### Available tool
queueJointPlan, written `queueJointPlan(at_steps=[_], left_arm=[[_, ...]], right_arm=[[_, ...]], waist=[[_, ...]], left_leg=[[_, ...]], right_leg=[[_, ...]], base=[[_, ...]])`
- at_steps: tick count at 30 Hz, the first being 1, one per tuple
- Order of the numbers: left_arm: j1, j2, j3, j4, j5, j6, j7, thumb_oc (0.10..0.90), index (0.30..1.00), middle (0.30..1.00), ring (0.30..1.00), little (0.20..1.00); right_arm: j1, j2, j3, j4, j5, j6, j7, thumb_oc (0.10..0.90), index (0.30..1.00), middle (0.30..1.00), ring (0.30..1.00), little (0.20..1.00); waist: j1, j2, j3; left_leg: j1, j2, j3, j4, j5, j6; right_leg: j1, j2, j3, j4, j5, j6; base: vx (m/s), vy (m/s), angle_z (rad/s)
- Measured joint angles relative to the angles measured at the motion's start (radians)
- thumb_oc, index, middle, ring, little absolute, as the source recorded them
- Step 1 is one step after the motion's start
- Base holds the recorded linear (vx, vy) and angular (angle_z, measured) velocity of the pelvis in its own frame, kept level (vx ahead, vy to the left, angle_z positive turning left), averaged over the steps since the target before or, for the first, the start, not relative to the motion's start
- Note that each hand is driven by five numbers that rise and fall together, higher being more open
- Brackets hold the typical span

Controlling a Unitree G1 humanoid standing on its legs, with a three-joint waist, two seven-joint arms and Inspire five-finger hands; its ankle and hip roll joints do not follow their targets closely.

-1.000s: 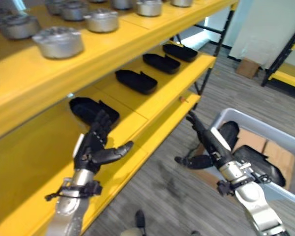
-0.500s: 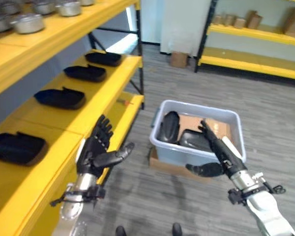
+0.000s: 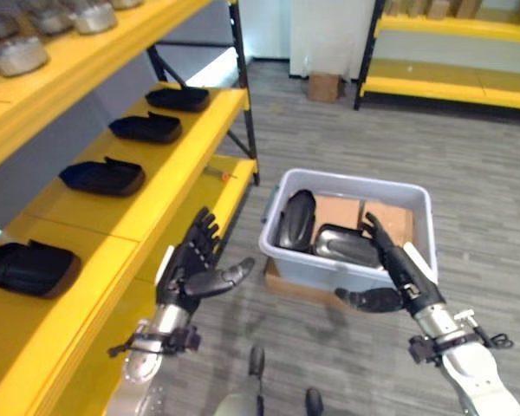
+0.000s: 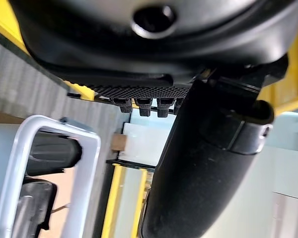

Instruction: Move parts from the plastic box to the shelf.

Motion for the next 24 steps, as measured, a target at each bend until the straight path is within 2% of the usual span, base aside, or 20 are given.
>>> queueJointPlan(at_steps=[1,2,4,6,7,8,14,17,18,20,22,23,24], left_arm=[[0.010,-0.001,0.001,0.000,0.000,0.000,0.003,0.900,1.000,1.000,1.000,1.000],[0.011,-0.005,0.003,0.001,0.000,0.000,0.010,0.900,1.000,1.000,1.000,1.000],[0.004,-0.023,0.035,0.000,-0.001,0.000,0.016,0.900,1.000,1.000,1.000,1.000],[0.001,-0.020,0.065,-0.004,-0.002,-0.001,0.018,0.900,1.000,1.000,1.000,1.000],[0.005,-0.008,0.079,-0.018,-0.002,-0.007,0.018,0.900,1.000,1.000,1.000,1.000],[-0.007,0.014,0.100,-0.021,-0.003,-0.018,0.018,0.900,1.000,1.000,1.000,1.000],[-0.010,0.016,0.101,-0.022,-0.009,-0.018,0.017,0.900,1.000,1.000,1.000,1.000],[-0.015,0.027,0.100,-0.022,-0.009,-0.018,0.017,0.900,1.000,1.000,1.000,1.000],[-0.021,0.029,0.097,-0.021,-0.009,-0.018,0.018,0.900,1.000,1.000,1.000,1.000],[-0.025,0.054,0.083,-0.020,-0.006,-0.017,0.017,0.900,1.000,1.000,1.000,1.000],[-0.033,0.072,0.069,-0.019,-0.002,-0.018,0.018,0.900,1.000,1.000,1.000,1.000],[-0.039,0.094,0.061,-0.018,0.000,-0.017,0.018,0.900,1.000,1.000,1.000,1.000],[-0.040,0.111,0.054,-0.017,0.001,-0.017,0.017,0.900,1.000,1.000,1.000,1.000]], right_arm=[[0.001,-0.004,-0.001,0.001,0.000,0.000,0.000,0.900,1.000,1.000,1.000,1.000],[0.002,-0.009,-0.003,0.001,0.000,0.000,0.001,0.900,1.000,1.000,1.000,1.000],[0.007,0.007,-0.003,-0.004,0.000,0.002,0.012,0.900,1.000,1.000,1.000,1.000],[0.015,0.016,-0.004,-0.009,0.000,0.001,0.028,0.900,1.000,1.000,1.000,1.000],[0.020,0.017,-0.004,-0.017,0.000,0.001,0.031,0.900,1.000,1.000,1.000,1.000],[0.016,0.035,-0.004,-0.019,0.000,0.000,0.036,0.900,1.000,1.000,1.000,1.000],[0.011,0.041,-0.003,-0.020,0.000,0.001,0.056,0.900,1.000,1.000,1.000,1.000],[0.001,0.041,-0.001,-0.020,0.000,0.001,0.066,0.900,1.000,1.000,1.000,1.000],[-0.013,0.041,0.003,-0.017,0.000,0.003,0.066,0.900,1.000,1.000,1.000,1.000],[-0.023,0.041,0.010,-0.016,0.000,0.007,0.071,0.900,1.000,1.000,1.000,1.000],[-0.029,0.040,0.012,-0.016,0.000,0.007,0.076,0.900,1.000,1.000,1.000,1.000],[-0.036,0.041,0.018,-0.016,0.000,0.007,0.075,0.900,1.000,1.000,1.000,1.000],[-0.037,0.041,0.031,-0.020,-0.001,0.007,0.077,0.900,1.000,1.000,1.000,1.000]], waist=[[-0.001,0.018,-0.003],[-0.012,0.036,-0.001],[0.000,0.013,0.008],[-0.002,0.001,0.007],[-0.001,-0.017,0.003],[-0.001,-0.058,-0.001],[0.000,-0.062,-0.002],[-0.001,-0.064,-0.004],[-0.002,-0.064,-0.004],[0.000,-0.062,-0.004],[-0.008,-0.056,-0.003],[-0.009,-0.052,-0.001],[-0.009,-0.052,-0.002]], left_leg=[[0.026,0.011,-0.004,0.002,-0.046,0.003],[0.049,0.017,-0.001,0.009,-0.035,0.009],[0.063,0.006,0.068,0.028,-0.015,0.012],[0.083,0.002,0.125,0.036,0.030,0.070],[0.092,-0.012,0.149,0.039,0.055,0.099],[0.096,-0.058,0.178,0.056,0.035,0.138],[0.109,-0.098,0.224,0.059,0.014,0.185],[0.113,-0.100,0.224,0.050,0.004,0.196],[0.125,-0.095,0.225,0.034,0.003,0.198],[0.140,-0.076,0.228,0.030,0.006,0.197],[0.153,-0.062,0.220,0.027,-0.002,0.204],[0.162,-0.053,0.223,0.017,-0.005,0.208],[0.172,-0.057,0.235,0.010,-0.008,0.213]], right_leg=[[0.006,0.007,0.021,-0.004,-0.012,0.015],[0.023,0.009,0.030,-0.020,-0.025,0.029],[0.039,-0.016,0.072,-0.019,-0.055,0.039],[0.044,-0.025,0.051,0.065,-0.106,0.065],[0.063,-0.035,0.050,0.070,-0.116,0.070],[0.107,-0.086,0.018,0.008,-0.124,0.085],[0.107,-0.145,0.028,-0.004,-0.098,0.128],[0.103,-0.146,0.030,-0.003,-0.081,0.150],[0.079,-0.133,0.028,0.042,-0.088,0.161],[0.020,-0.112,0.032,0.183,-0.125,0.210],[-0.076,-0.071,0.049,0.384,-0.136,0.226],[-0.155,-0.068,0.039,0.516,-0.153,0.226],[-0.217,-0.094,-0.006,0.578,-0.184,0.195]], base=[[0.39,0.104,-1.16],[0.43,0.166,-0.72],[0.36,0.163,-0.85],[0.18,0.086,-0.70],[0.33,0.189,-0.61],[0.32,0.205,-0.47],[0.20,0.148,-0.18],[0.16,0.115,-0.05],[0.09,0.072,-0.14],[0.05,0.056,-0.12],[0.05,0.053,-0.09],[0.12,0.000,-0.20],[0.14,-0.056,-0.33]])
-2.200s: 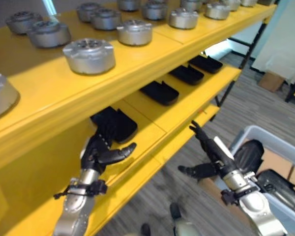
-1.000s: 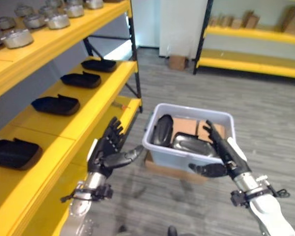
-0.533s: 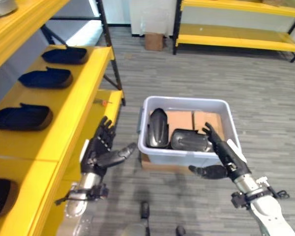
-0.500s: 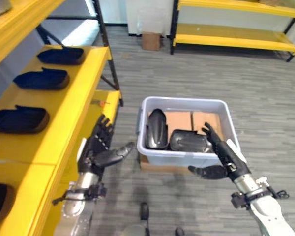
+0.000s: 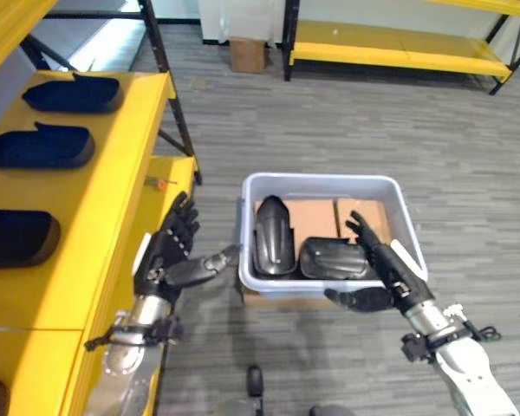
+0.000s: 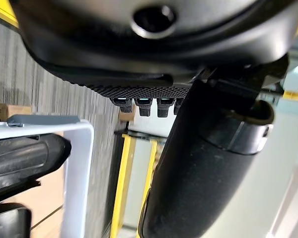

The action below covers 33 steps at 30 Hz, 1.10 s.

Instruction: Move parts from the plastic box to the shelf.

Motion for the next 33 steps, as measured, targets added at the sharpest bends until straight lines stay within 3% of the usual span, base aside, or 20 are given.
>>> queueJointPlan(at_steps=[1,2,4,5,6,7,9,12,13,18,20,25,33], left_arm=[[0.002,0.002,0.000,0.000,0.000,0.000,0.000,0.900,1.000,1.000,1.000,1.000],[0.005,0.002,0.000,0.000,0.000,0.000,-0.002,0.900,1.000,1.000,1.000,1.000],[0.005,0.001,0.000,0.000,-0.001,0.000,-0.002,0.900,1.000,1.000,1.000,1.000],[0.004,0.001,0.001,0.000,0.000,-0.001,-0.003,0.900,1.000,1.000,1.000,1.000],[0.014,-0.002,0.006,0.003,0.000,-0.007,-0.003,0.900,1.000,1.000,1.000,1.000],[0.032,-0.003,0.017,0.004,0.000,-0.011,0.000,0.900,1.000,1.000,1.000,1.000],[0.054,-0.019,0.028,0.017,0.000,-0.009,0.000,0.900,1.000,1.000,1.000,1.000],[0.092,-0.065,0.036,0.011,-0.003,-0.003,-0.005,0.900,1.000,1.000,1.000,1.000],[0.110,-0.069,0.039,0.006,-0.003,-0.005,-0.008,0.900,1.000,1.000,1.000,1.000],[0.139,-0.080,0.023,0.008,-0.011,0.005,-0.030,0.900,1.000,1.000,1.000,1.000],[0.121,-0.080,0.023,0.008,-0.011,0.005,-0.030,0.900,1.000,1.000,1.000,1.000],[0.105,-0.079,0.023,0.007,-0.011,0.005,-0.028,0.900,1.000,1.000,1.000,1.000],[0.088,-0.063,0.018,0.006,-0.013,0.009,-0.020,0.900,1.000,1.000,1.000,1.000]], right_arm=[[-0.003,0.000,0.013,-0.004,0.000,0.000,0.001,0.900,1.000,1.000,1.000,1.000],[-0.004,-0.001,0.037,-0.005,0.000,0.000,0.000,0.900,1.000,1.000,1.000,1.000],[-0.001,-0.004,0.059,0.001,0.000,0.001,0.007,0.900,1.000,1.000,1.000,1.000],[0.009,-0.003,0.065,0.003,0.000,0.003,0.007,0.900,1.000,1.000,1.000,1.000],[0.006,-0.007,0.072,0.006,-0.010,0.005,0.008,0.900,1.000,1.000,1.000,1.000],[-0.005,-0.006,0.076,0.007,-0.016,0.006,0.010,0.900,1.000,1.000,1.000,1.000],[-0.019,-0.003,0.071,0.009,-0.016,0.006,0.009,0.900,1.000,1.000,1.000,1.000],[0.005,-0.007,0.073,0.014,-0.016,0.015,0.013,0.900,1.000,1.000,1.000,1.000],[0.007,-0.006,0.072,0.015,-0.015,0.013,0.015,0.900,1.000,1.000,1.000,1.000],[-0.046,-0.039,0.051,0.040,-0.014,0.013,0.004,0.900,1.000,1.000,1.000,1.000],[-0.055,-0.044,0.035,0.040,-0.014,0.013,-0.003,0.900,1.000,1.000,1.000,1.000],[-0.061,-0.059,0.030,0.040,-0.011,0.013,-0.015,0.900,1.000,1.000,1.000,1.000],[-0.184,-0.071,0.055,0.102,-0.016,0.011,-0.070,0.900,1.000,1.000,1.000,1.000]], waist=[[0.003,0.004,0.002],[-0.009,0.023,0.003],[-0.022,0.036,0.006],[-0.023,0.036,0.006],[-0.015,0.027,0.003],[0.001,0.014,-0.004],[0.002,0.000,-0.004],[0.002,-0.044,-0.027],[0.024,-0.070,-0.044],[-0.001,-0.027,-0.043],[-0.019,-0.011,-0.042],[-0.021,0.011,-0.034],[-0.009,0.031,0.007]], left_leg=[[0.011,-0.005,0.012,-0.003,-0.005,0.000],[0.016,-0.005,0.015,0.000,-0.008,-0.007],[0.027,-0.009,0.013,0.004,-0.008,-0.008],[0.040,-0.002,0.003,0.004,-0.012,-0.014],[0.043,-0.002,0.019,0.008,-0.032,-0.044],[0.044,-0.006,0.028,0.009,-0.041,-0.052],[0.055,-0.008,0.025,0.010,-0.048,-0.063],[0.094,0.007,-0.020,0.004,-0.055,-0.109],[0.095,0.016,-0.018,0.003,-0.057,-0.123],[0.083,0.164,-0.069,-0.005,-0.028,-0.191],[0.077,0.192,-0.076,-0.019,-0.025,-0.203],[0.071,0.225,-0.077,-0.033,-0.020,-0.222],[0.001,0.222,-0.101,-0.032,-0.006,-0.234]], right_leg=[[-0.041,-0.033,-0.031,-0.019,-0.012,-0.017],[-0.061,-0.076,-0.066,-0.156,0.008,-0.046],[-0.053,-0.126,-0.099,-0.365,0.113,-0.041],[-0.059,-0.142,-0.096,-0.390,0.175,-0.045],[-0.055,-0.165,-0.140,-0.458,0.219,-0.019],[-0.040,-0.188,-0.184,-0.558,0.263,-0.014],[-0.004,-0.205,-0.211,-0.645,0.340,-0.021],[0.114,-0.162,-0.213,-0.649,0.378,-0.038],[0.122,-0.148,-0.229,-0.644,0.361,-0.015],[0.141,-0.003,-0.286,-0.644,0.328,-0.090],[0.139,0.023,-0.304,-0.644,0.322,-0.106],[0.125,0.055,-0.308,-0.644,0.313,-0.119],[0.071,0.050,-0.329,-0.644,0.330,-0.135]], base=[[0.15,-0.117,-0.23],[0.10,-0.091,-0.07],[0.14,-0.190,0.16],[0.20,-0.285,0.08],[0.11,-0.158,-0.12],[0.16,-0.283,-0.37],[0.19,-0.353,-0.04],[0.10,-0.222,0.33],[0.13,-0.377,0.04],[0.04,-0.234,0.21],[0.02,-0.179,0.17],[0.01,-0.064,-0.02],[-0.02,0.028,0.09]])
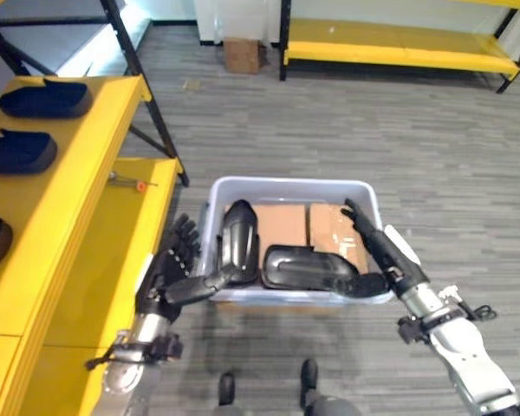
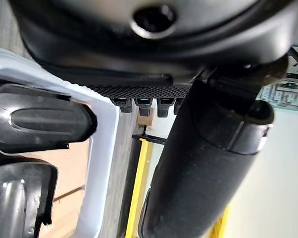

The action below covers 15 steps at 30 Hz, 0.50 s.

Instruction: Move parts from the plastic box to the shelf.

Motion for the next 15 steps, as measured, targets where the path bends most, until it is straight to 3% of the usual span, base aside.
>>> queueJointPlan(at_steps=[3,5,15], left_arm=[[-0.041,0.006,-0.023,0.000,-0.001,0.000,0.001,0.900,1.000,1.000,1.000,1.000],[-0.076,0.006,-0.040,-0.001,-0.003,0.000,0.002,0.900,1.000,1.000,1.000,1.000],[-0.133,0.043,-0.069,-0.007,-0.038,0.000,0.021,0.900,1.000,1.000,1.000,1.000]], right_arm=[[-0.071,0.000,0.019,0.069,-0.004,0.000,-0.028,0.900,1.000,1.000,1.000,1.000],[-0.142,0.001,0.037,0.141,-0.025,0.003,-0.053,0.900,1.000,1.000,1.000,1.000],[-0.293,-0.006,0.083,0.225,-0.120,0.023,-0.122,0.900,1.000,1.000,1.000,1.000]], waist=[[0.022,0.000,0.017],[0.043,0.004,0.058],[0.072,0.019,0.140]], left_leg=[[-0.031,-0.005,-0.002,0.001,0.011,-0.009],[-0.035,-0.012,-0.009,0.002,0.014,-0.009],[-0.065,-0.030,-0.020,0.005,0.016,-0.007]], right_leg=[[-0.028,-0.005,-0.002,0.000,0.009,0.001],[-0.029,-0.012,-0.007,0.000,0.009,0.001],[-0.054,-0.029,-0.010,0.001,0.010,0.003]], base=[[-0.03,0.035,0.04],[-0.06,0.053,0.10],[-0.04,0.022,0.03]])
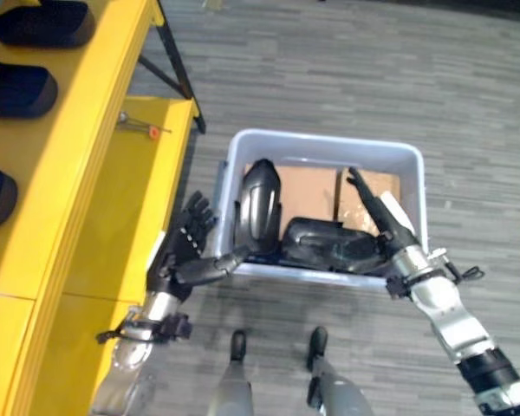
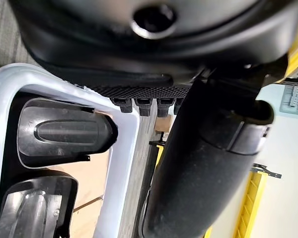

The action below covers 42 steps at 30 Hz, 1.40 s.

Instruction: Move parts from the plastic box to the shelf.

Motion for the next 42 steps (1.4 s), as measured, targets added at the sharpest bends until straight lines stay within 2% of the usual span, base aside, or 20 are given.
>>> queueJointPlan(at_steps=[6,8,11,15,21,30,38,42], left_arm=[[-0.012,0.000,-0.008,0.000,0.000,0.000,0.000,0.900,1.000,1.000,1.000,1.000],[-0.014,0.000,-0.011,0.000,0.001,0.000,0.000,0.900,1.000,1.000,1.000,1.000],[-0.014,0.013,-0.028,-0.001,0.000,0.000,-0.001,0.900,1.000,1.000,1.000,1.000],[-0.014,0.043,-0.028,-0.002,0.000,0.001,-0.001,0.900,1.000,1.000,1.000,1.000],[-0.023,0.049,-0.028,-0.003,0.000,0.006,-0.002,0.900,1.000,1.000,1.000,1.000],[-0.028,0.077,-0.027,-0.006,0.000,0.014,-0.005,0.900,1.000,1.000,1.000,1.000],[-0.024,0.078,-0.027,-0.007,0.000,0.015,-0.005,0.900,1.000,1.000,1.000,1.000],[-0.022,0.078,-0.028,-0.007,-0.001,0.015,-0.004,0.900,1.000,1.000,1.000,1.000]], right_arm=[[-0.008,0.000,0.024,0.000,0.032,0.000,0.008,0.900,1.000,1.000,1.000,1.000],[-0.004,0.006,0.044,0.000,0.180,0.001,0.053,0.900,1.000,1.000,1.000,1.000],[-0.003,0.000,0.062,-0.001,0.275,0.003,0.091,0.900,1.000,1.000,1.000,1.000],[0.004,-0.003,0.062,-0.007,0.348,0.003,0.116,0.900,1.000,1.000,1.000,1.000],[0.055,-0.039,0.062,-0.071,0.443,0.015,0.169,0.900,1.000,1.000,1.000,1.000],[0.121,-0.114,0.062,-0.136,0.475,0.027,0.236,0.900,1.000,1.000,1.000,1.000],[0.101,-0.119,0.082,-0.112,0.514,0.047,0.248,0.900,1.000,1.000,1.000,1.000],[0.058,-0.119,0.107,-0.046,0.514,0.049,0.245,0.900,1.000,1.000,1.000,1.000]], waist=[[-0.002,-0.002,0.003],[-0.003,-0.010,0.008],[-0.004,-0.024,0.016],[-0.004,-0.042,0.035],[-0.003,-0.048,0.064],[-0.004,-0.056,0.070],[-0.003,-0.059,0.072],[0.001,-0.059,0.072]], left_leg=[[0.000,-0.001,0.000,0.000,0.000,0.000],[0.000,0.000,0.000,0.000,0.001,0.001],[0.000,0.000,0.000,0.000,0.001,0.001],[0.000,-0.001,0.000,0.000,0.001,0.001],[-0.001,-0.001,0.000,-0.001,0.001,0.001],[-0.001,-0.001,0.000,-0.001,0.001,0.001],[-0.002,-0.001,-0.002,-0.001,0.001,0.001],[-0.005,-0.001,-0.003,0.000,0.001,0.001]], right_leg=[[0.000,0.000,0.001,0.000,0.000,0.000],[0.000,0.001,0.002,0.000,0.001,0.002],[0.000,0.000,0.002,0.000,0.002,0.003],[-0.001,0.000,0.003,0.000,0.002,0.003],[-0.001,-0.001,0.002,0.000,0.002,0.003],[-0.001,0.000,0.003,0.000,0.003,0.004],[-0.001,0.000,0.001,0.000,0.003,0.004],[-0.001,-0.001,-0.001,0.000,0.003,0.004]], base=[[0.00,0.000,0.00],[0.00,0.000,0.00],[0.00,0.000,0.00],[0.00,0.000,0.00],[0.00,0.000,0.00],[0.00,0.000,0.00],[0.00,0.000,0.00],[0.00,0.000,0.00]])
